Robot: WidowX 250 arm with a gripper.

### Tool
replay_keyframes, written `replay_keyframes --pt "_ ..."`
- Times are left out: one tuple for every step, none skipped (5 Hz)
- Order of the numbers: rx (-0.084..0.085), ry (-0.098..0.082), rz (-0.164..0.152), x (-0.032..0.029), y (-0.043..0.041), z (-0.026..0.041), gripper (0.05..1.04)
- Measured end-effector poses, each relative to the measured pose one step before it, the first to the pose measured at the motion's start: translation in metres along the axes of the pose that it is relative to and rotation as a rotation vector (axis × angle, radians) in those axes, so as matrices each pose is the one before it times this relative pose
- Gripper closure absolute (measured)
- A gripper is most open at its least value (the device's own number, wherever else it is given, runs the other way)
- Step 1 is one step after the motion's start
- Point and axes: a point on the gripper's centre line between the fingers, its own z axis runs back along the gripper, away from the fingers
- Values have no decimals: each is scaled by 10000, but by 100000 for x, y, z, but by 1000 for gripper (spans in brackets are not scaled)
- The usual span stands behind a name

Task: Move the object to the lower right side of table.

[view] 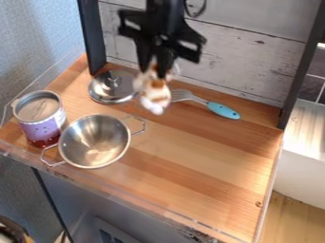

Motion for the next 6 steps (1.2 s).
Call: replay_keyframes --pt "-383 162 -396 -1978 -2712 -1139 836" --pt "24 -22 -413 -1341 -1933 -610 836" --pt "-279 87 -464 -1484 -1929 -1069 836" --pt "-446 171 -424 -535 -1926 -1195 836" --pt "52 85 -437 -74 -1192 -1363 836" --pt "16 135 -355 106 -193 -1213 836"
